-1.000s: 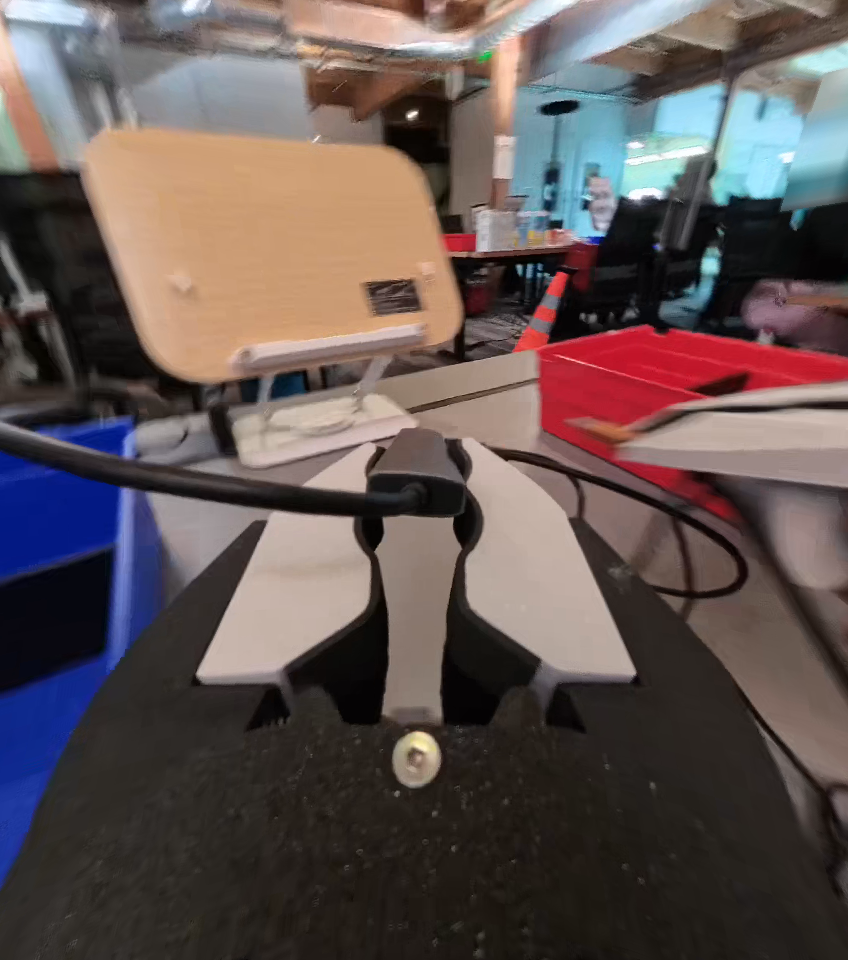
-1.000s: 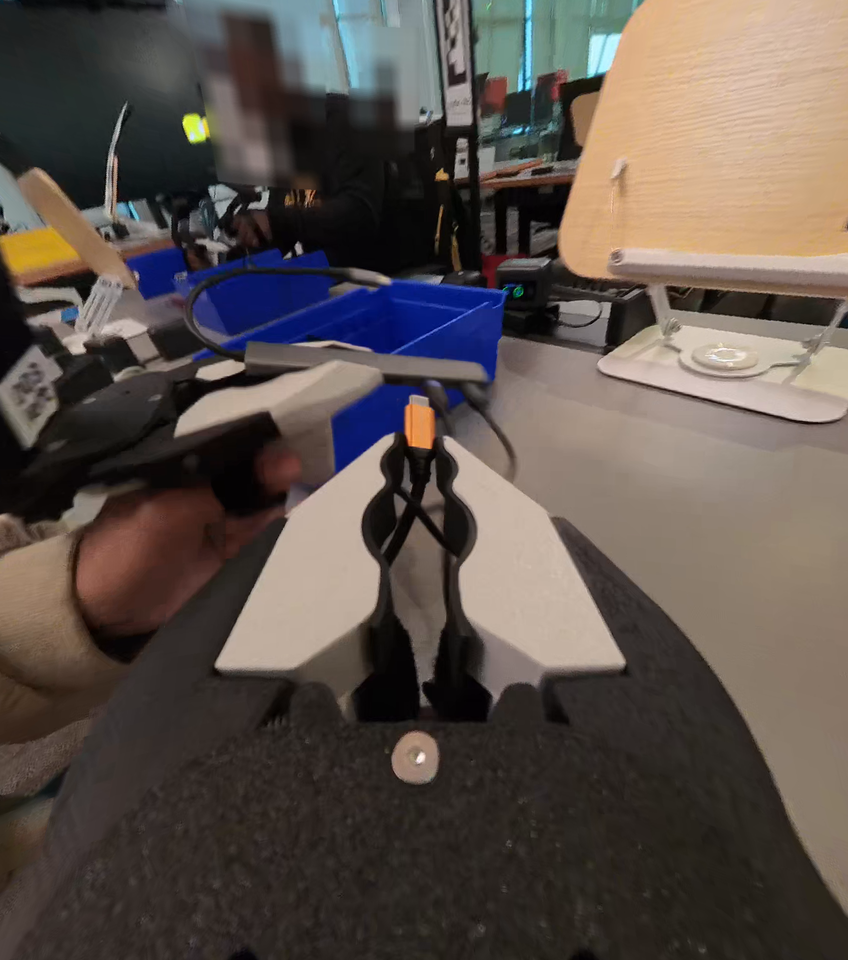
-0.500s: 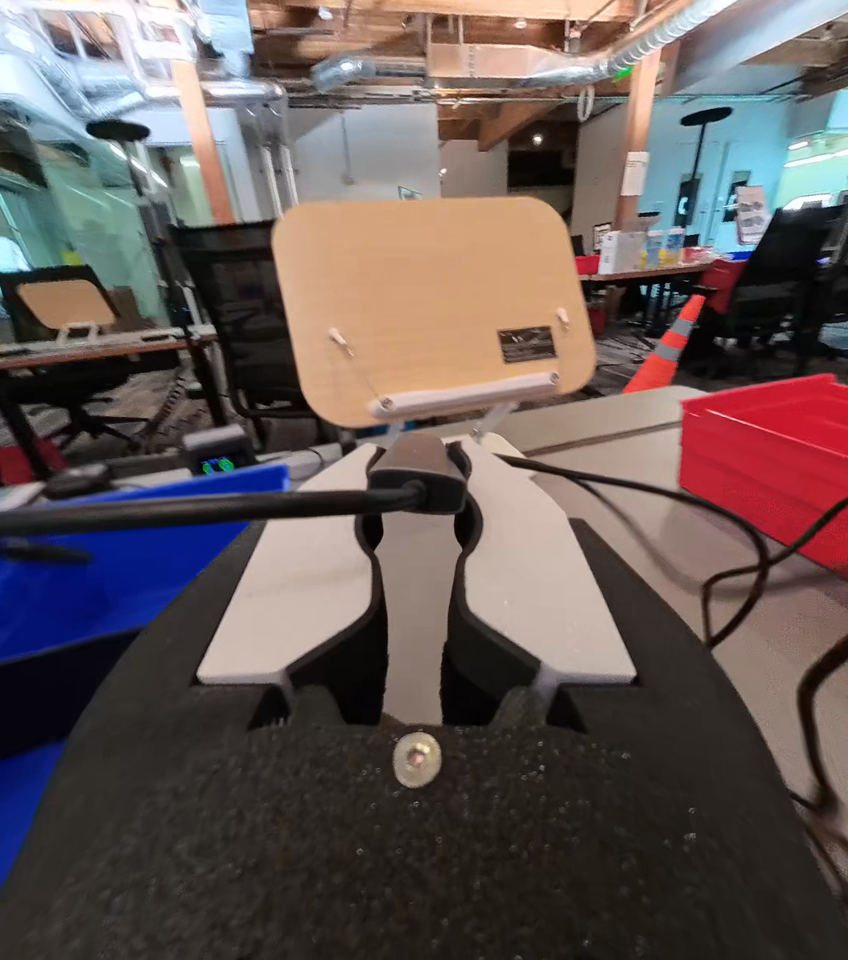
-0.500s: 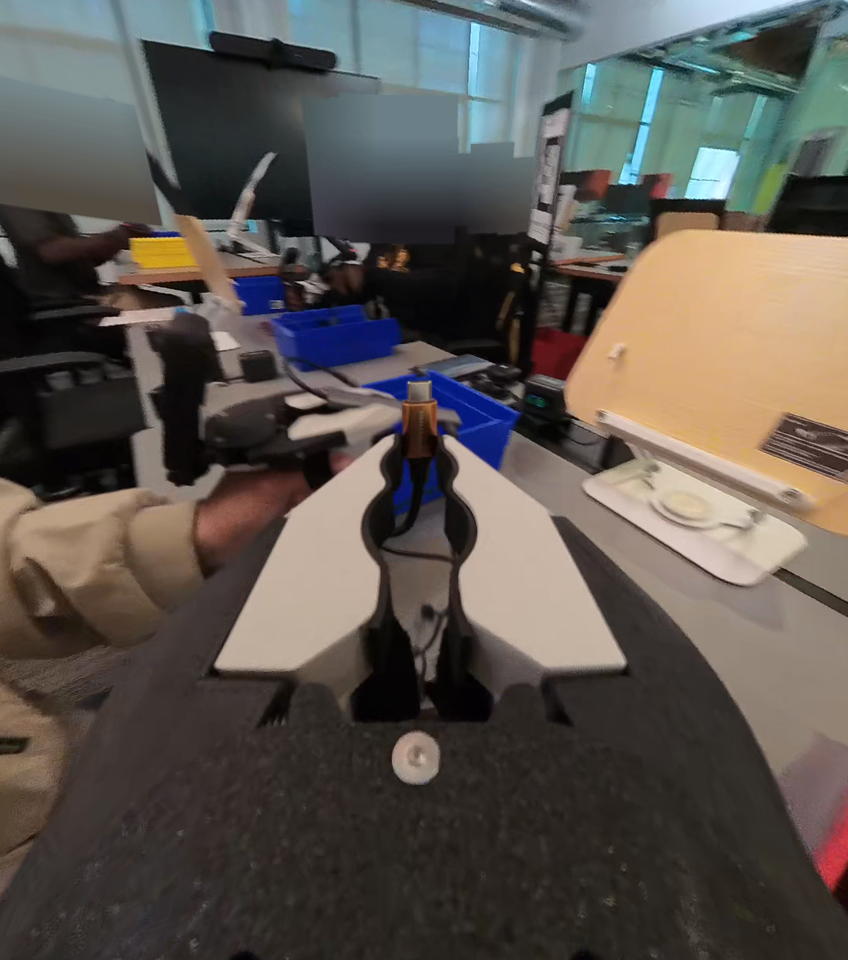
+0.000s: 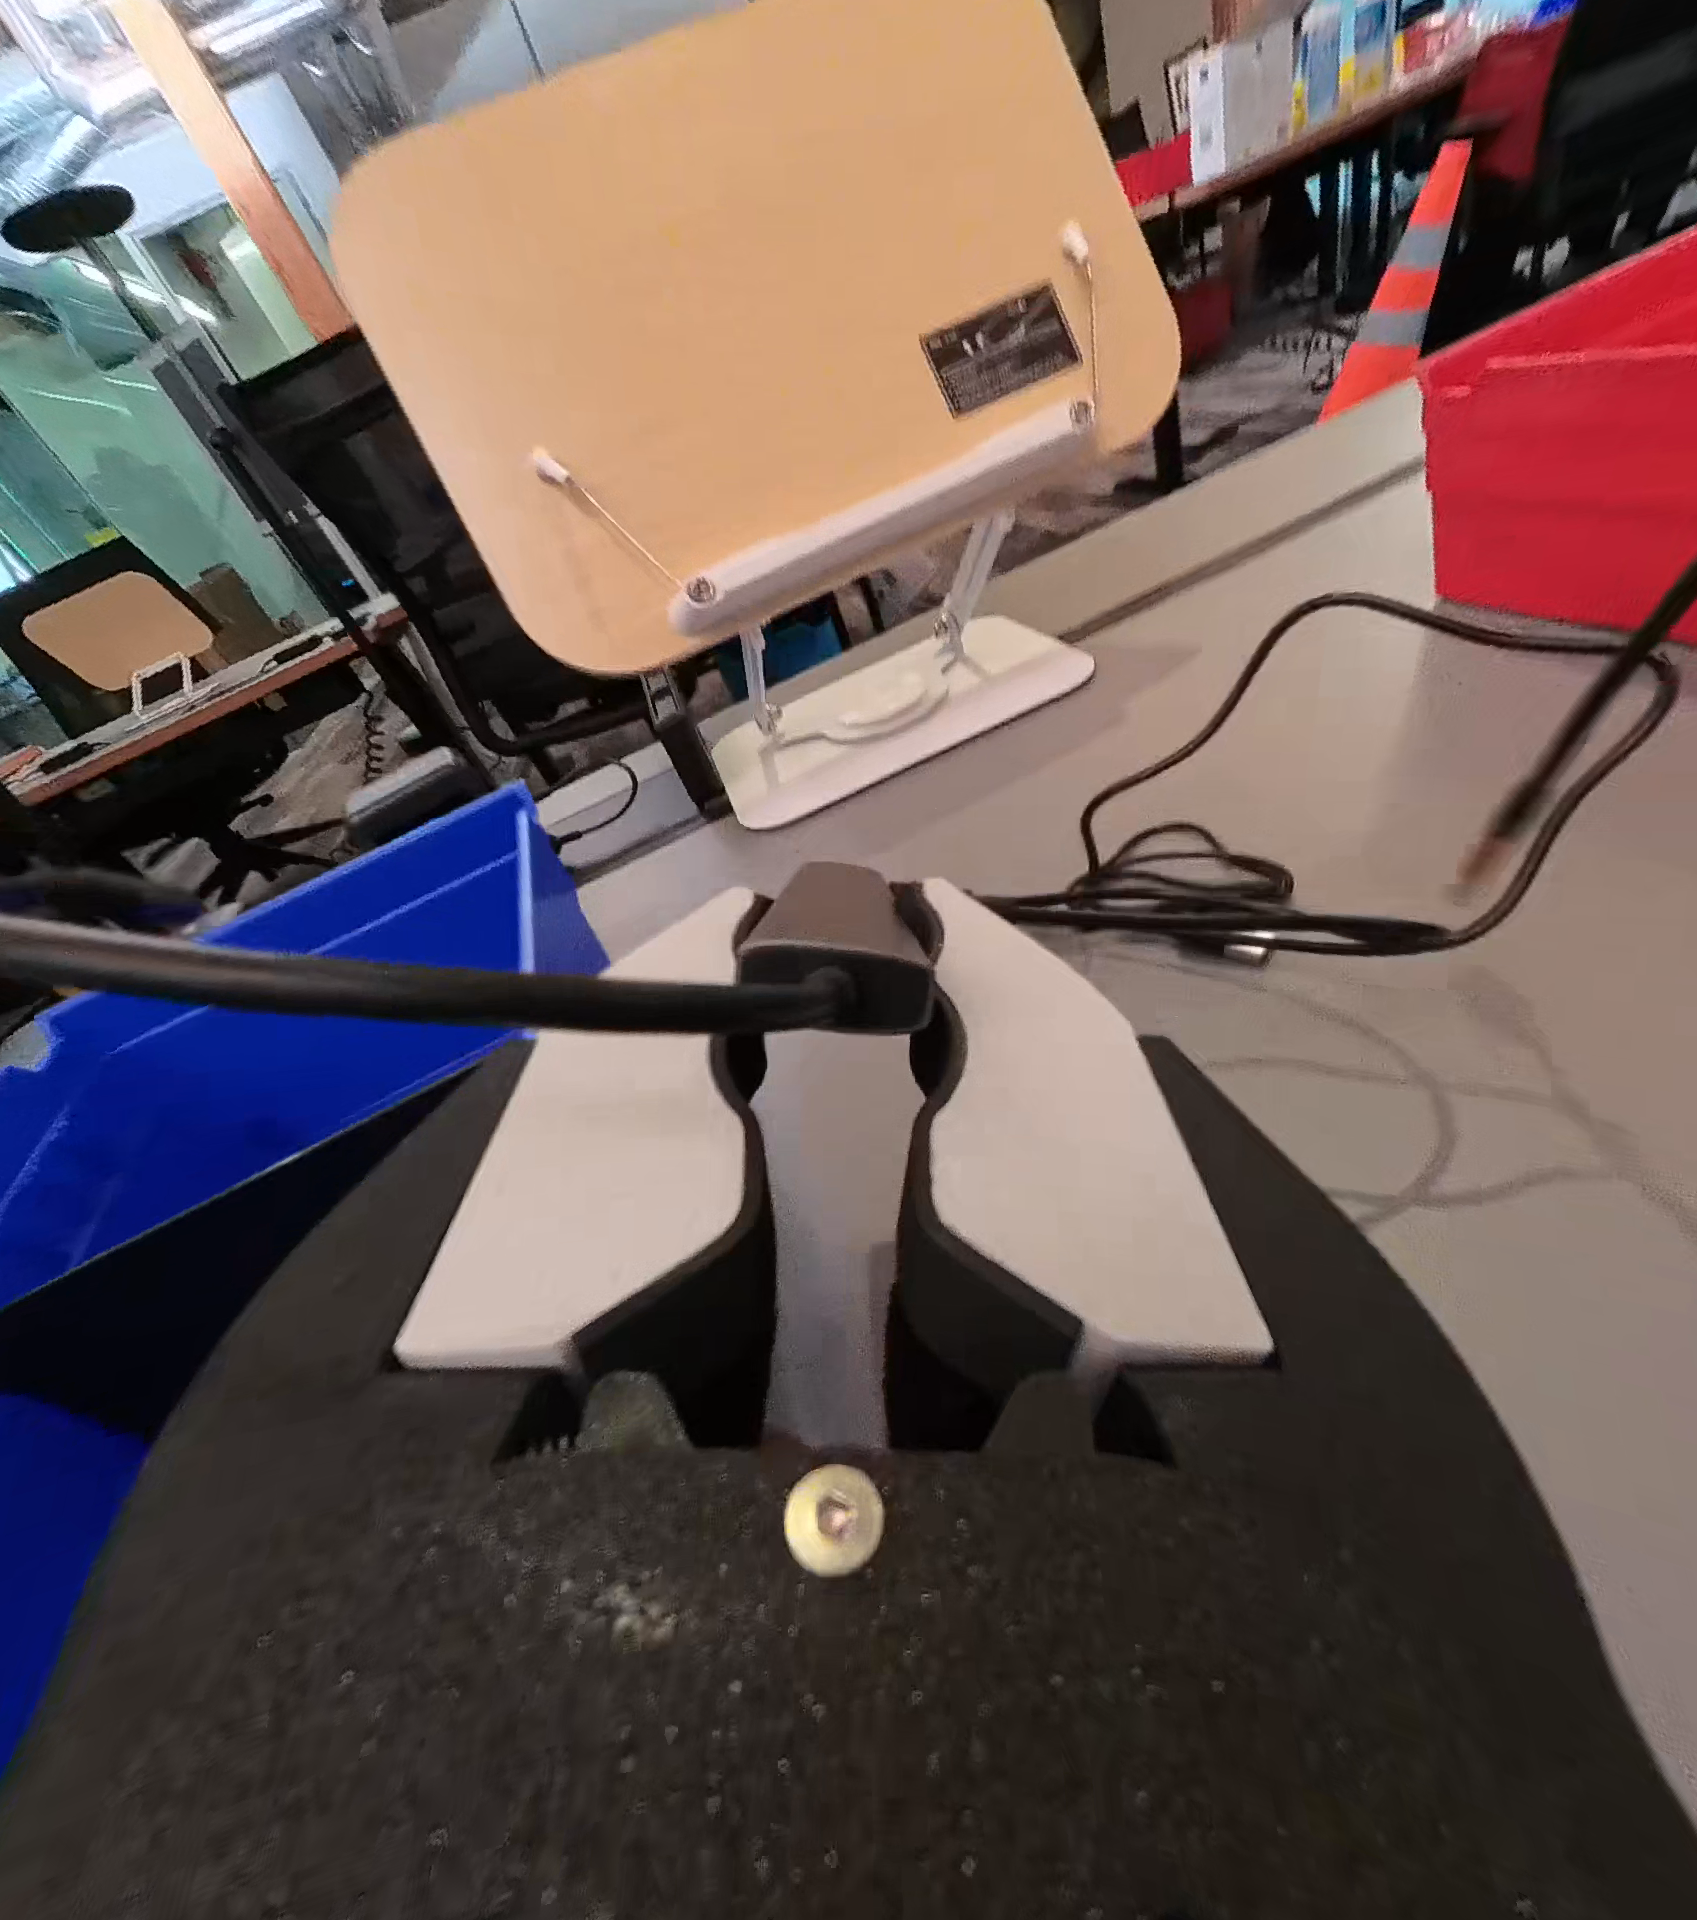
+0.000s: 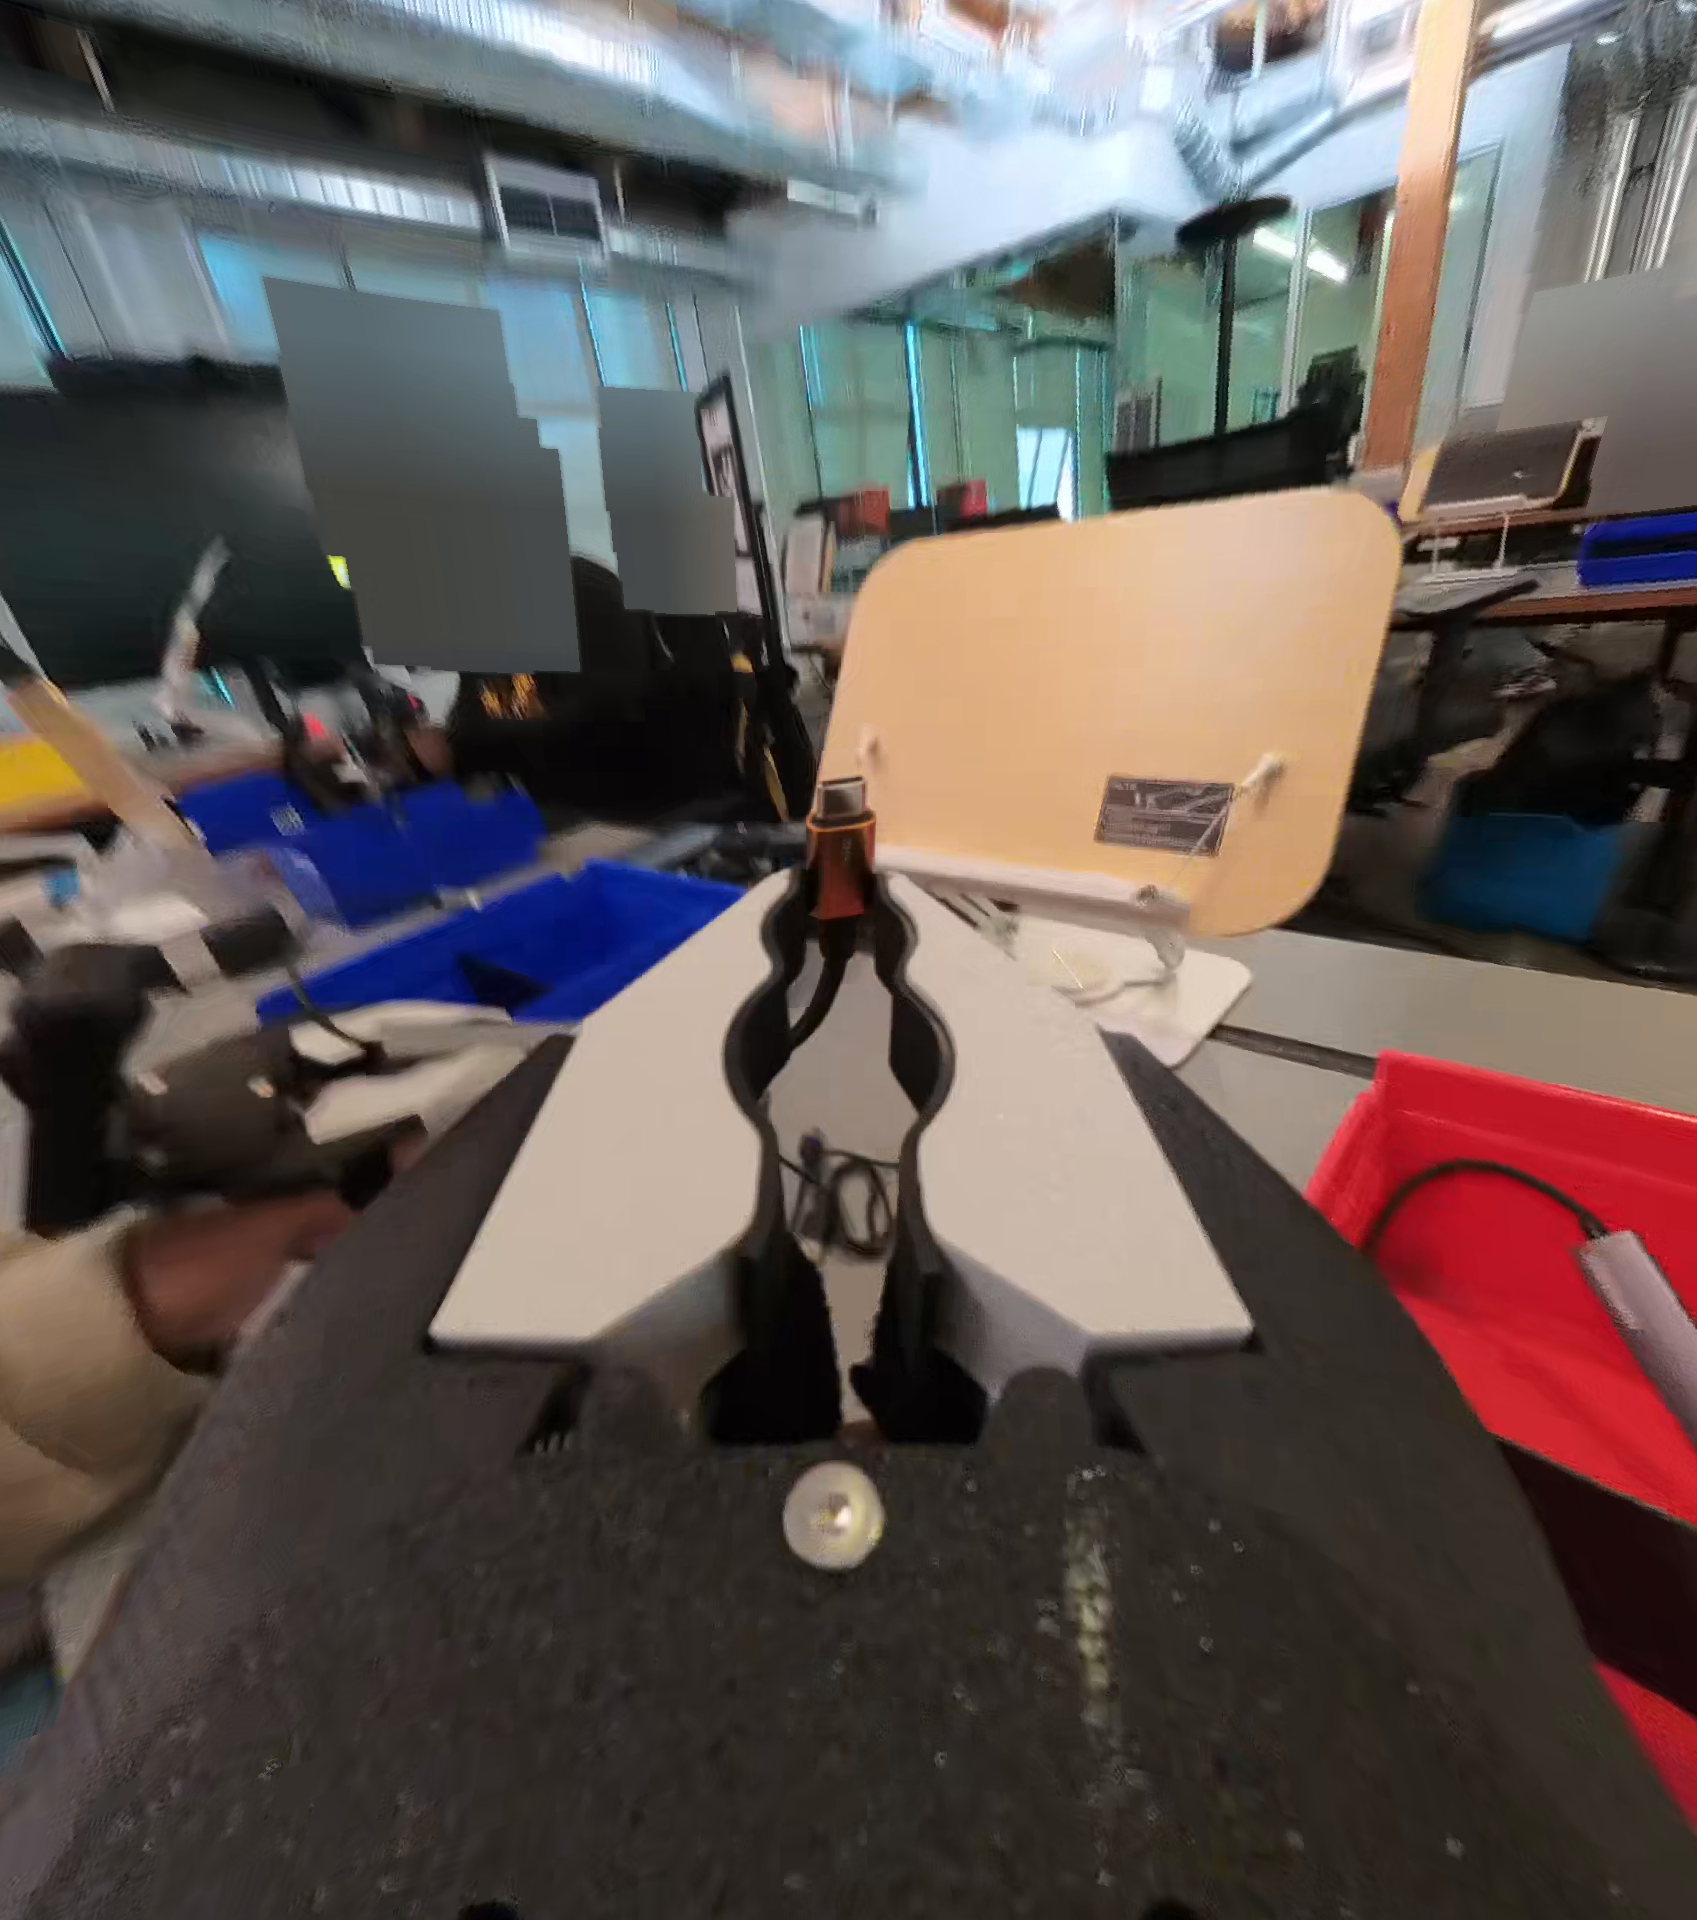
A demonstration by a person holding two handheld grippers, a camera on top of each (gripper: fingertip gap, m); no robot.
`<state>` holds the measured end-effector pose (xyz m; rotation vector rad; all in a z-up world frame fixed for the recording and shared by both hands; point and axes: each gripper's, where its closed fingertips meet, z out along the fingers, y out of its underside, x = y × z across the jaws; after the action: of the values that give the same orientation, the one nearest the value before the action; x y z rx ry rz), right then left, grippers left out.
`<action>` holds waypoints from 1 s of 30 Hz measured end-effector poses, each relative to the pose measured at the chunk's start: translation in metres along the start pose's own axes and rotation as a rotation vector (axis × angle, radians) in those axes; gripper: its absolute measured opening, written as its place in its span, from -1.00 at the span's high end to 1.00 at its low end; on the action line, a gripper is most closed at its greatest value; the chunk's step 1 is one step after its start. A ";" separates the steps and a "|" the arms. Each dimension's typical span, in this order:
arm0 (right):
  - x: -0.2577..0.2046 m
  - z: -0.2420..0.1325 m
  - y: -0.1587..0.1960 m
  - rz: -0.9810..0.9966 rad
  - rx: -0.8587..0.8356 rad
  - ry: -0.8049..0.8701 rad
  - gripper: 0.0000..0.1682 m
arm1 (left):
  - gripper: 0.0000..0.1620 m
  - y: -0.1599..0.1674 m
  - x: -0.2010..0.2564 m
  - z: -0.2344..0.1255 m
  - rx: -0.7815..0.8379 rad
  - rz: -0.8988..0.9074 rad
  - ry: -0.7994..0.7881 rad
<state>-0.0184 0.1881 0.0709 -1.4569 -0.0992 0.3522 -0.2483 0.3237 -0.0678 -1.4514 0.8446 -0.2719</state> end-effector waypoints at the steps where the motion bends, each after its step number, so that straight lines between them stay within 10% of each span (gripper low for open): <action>1: 0.001 -0.002 -0.001 0.029 -0.006 -0.016 0.87 | 0.71 0.004 0.002 0.002 -0.015 0.002 0.009; 9: -0.050 0.013 0.157 0.010 -0.712 -0.277 0.88 | 0.71 0.021 0.011 0.012 -0.077 -0.032 0.077; 13: -0.035 0.013 0.204 -0.163 -0.910 -0.117 0.79 | 0.71 0.016 0.009 0.010 -0.059 -0.007 0.068; 19: -0.020 0.021 0.189 -0.293 -0.893 0.097 0.30 | 0.71 0.014 0.010 0.009 -0.051 0.015 0.069; 23: -0.147 0.024 0.209 -0.219 -0.851 -0.413 0.43 | 0.71 0.015 0.011 0.011 -0.056 0.014 0.077; 30: -0.166 0.024 0.292 -0.178 -1.019 -0.448 0.57 | 0.71 0.017 0.010 0.011 -0.064 -0.022 0.090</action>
<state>-0.2331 0.1838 -0.1890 -2.3190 -0.8653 0.5108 -0.2394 0.3282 -0.0882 -1.5183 0.9176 -0.3308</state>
